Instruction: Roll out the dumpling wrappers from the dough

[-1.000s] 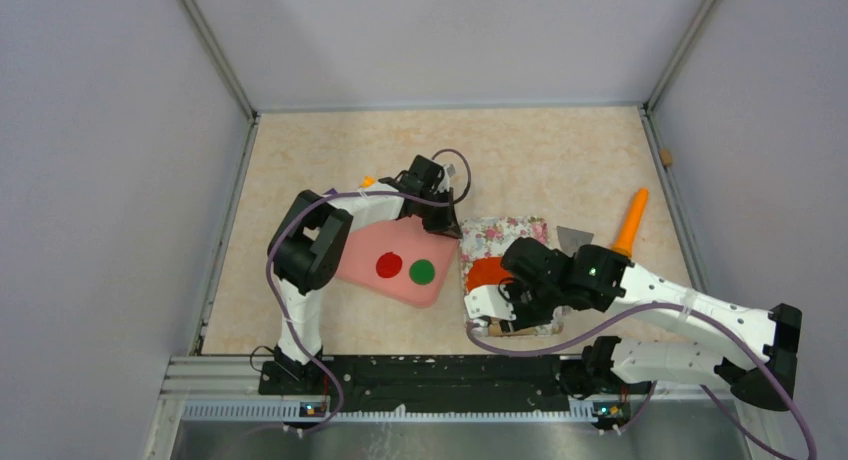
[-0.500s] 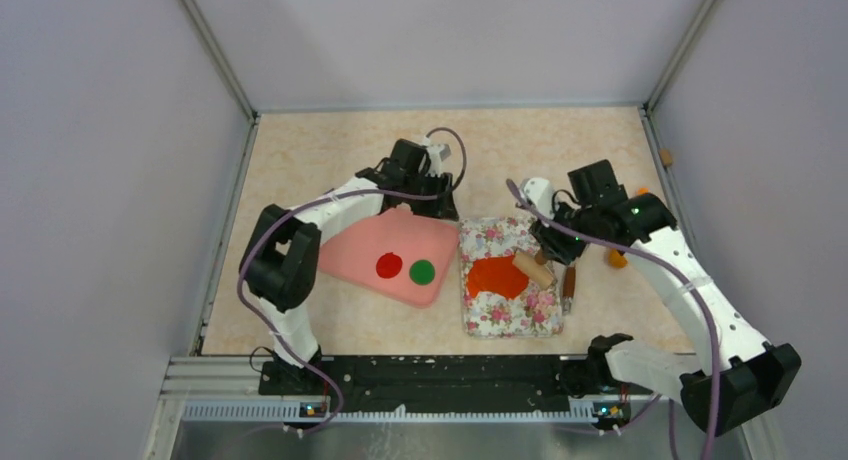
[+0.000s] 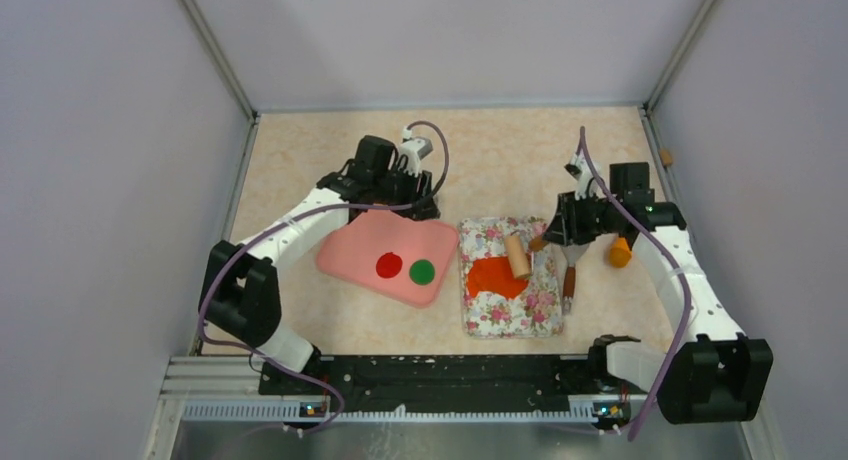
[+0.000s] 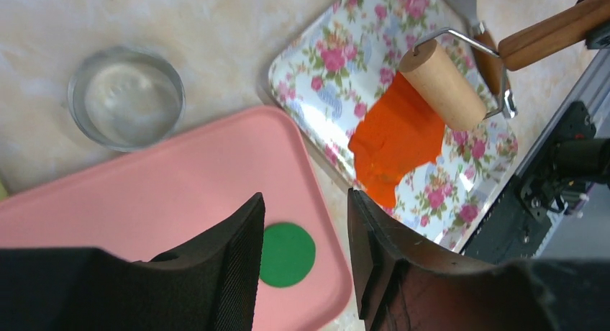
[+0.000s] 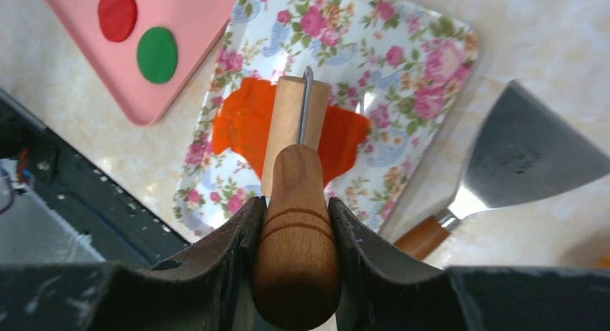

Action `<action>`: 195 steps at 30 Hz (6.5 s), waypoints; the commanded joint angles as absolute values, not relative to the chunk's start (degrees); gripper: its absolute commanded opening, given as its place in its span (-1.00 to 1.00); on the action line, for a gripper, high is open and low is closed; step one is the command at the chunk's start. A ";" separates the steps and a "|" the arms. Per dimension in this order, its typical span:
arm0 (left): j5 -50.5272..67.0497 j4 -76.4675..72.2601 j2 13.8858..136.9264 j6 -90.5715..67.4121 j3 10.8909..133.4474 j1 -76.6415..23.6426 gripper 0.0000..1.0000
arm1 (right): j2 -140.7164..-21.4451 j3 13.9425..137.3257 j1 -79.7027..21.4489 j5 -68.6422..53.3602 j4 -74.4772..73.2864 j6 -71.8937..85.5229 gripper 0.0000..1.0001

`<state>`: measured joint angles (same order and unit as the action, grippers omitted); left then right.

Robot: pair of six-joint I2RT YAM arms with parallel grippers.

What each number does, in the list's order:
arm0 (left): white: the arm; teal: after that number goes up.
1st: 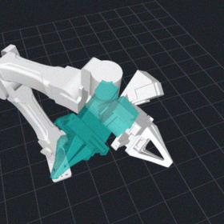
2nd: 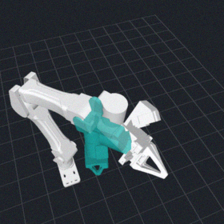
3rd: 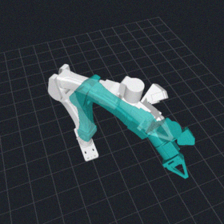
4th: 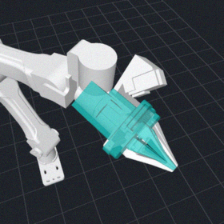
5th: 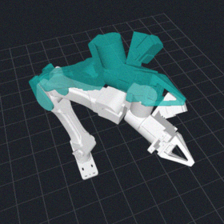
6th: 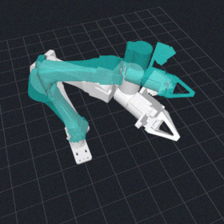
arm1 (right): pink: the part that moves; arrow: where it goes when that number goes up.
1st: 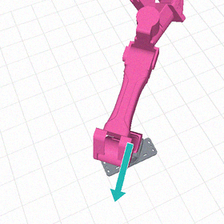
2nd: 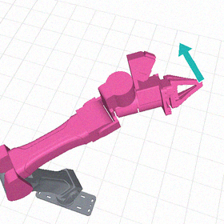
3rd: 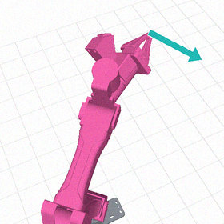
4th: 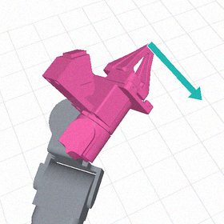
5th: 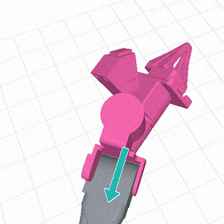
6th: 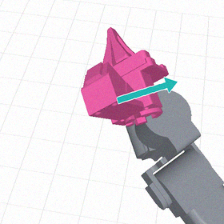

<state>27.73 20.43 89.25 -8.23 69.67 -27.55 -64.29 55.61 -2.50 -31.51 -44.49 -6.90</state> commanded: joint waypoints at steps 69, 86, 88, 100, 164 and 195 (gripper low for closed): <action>28.14 20.27 88.65 -8.83 64.63 -18.55 -0.03 | -83.78 55.01 -10.78 -37.11 -41.92 -15.94 -1.00; 27.68 19.67 88.66 -9.22 64.43 -18.54 -0.02 | -79.08 75.84 -3.72 -45.09 -58.81 -19.88 -1.00; 27.72 19.98 88.94 -9.09 64.95 -18.54 -0.02 | -78.91 72.28 -3.69 -44.97 -55.88 -19.18 -1.00; 24.61 21.41 90.57 -7.64 67.27 -18.46 -0.02 | -81.55 60.10 -3.72 -44.08 -46.46 -22.44 -1.00; 25.00 34.69 83.73 4.57 72.75 -17.31 0.02 | -109.87 81.63 1.85 -41.71 -16.07 15.84 -1.00; 14.09 26.05 103.73 -5.72 83.35 -18.84 0.08 | -77.73 75.32 3.69 -17.95 -43.88 -11.87 0.61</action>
<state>13.91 28.23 100.31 -4.34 79.57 -18.04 -85.54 79.55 3.42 -15.84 -37.06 -8.80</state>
